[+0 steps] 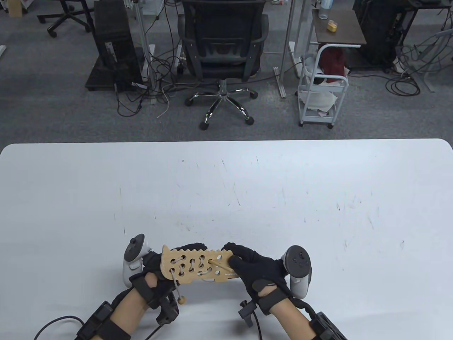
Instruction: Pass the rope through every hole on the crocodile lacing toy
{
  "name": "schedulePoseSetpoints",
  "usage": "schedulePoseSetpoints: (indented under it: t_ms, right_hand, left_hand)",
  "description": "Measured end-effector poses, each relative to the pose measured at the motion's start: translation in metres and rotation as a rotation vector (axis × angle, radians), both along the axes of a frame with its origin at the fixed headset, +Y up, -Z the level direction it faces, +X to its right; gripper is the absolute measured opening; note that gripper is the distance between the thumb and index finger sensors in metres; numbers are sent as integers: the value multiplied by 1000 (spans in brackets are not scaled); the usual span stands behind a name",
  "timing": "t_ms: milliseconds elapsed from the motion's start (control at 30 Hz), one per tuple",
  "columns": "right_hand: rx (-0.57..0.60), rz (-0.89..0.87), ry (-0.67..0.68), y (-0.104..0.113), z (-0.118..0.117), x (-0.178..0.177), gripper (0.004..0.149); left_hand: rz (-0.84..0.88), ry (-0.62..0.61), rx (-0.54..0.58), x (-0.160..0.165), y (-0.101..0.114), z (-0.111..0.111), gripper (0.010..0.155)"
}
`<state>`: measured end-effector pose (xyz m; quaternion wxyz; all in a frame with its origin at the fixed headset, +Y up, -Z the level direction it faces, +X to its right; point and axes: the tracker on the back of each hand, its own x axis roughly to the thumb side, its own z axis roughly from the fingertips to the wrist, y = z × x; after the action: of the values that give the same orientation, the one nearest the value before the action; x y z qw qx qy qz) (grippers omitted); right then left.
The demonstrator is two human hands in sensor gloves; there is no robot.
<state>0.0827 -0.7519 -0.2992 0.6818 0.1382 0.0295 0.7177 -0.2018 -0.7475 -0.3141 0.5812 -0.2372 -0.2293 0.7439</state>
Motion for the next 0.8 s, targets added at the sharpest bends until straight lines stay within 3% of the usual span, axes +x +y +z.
schedulePoseSetpoints:
  t_ms: [267, 800]
  right_hand:
    - [-3, 3, -2, 2, 1, 0, 47]
    - [18, -64, -57, 7, -1, 16, 45]
  left_hand:
    - [-18, 27, -3, -3, -2, -2, 50]
    - [-77, 271, -10, -44, -7, -16, 52]
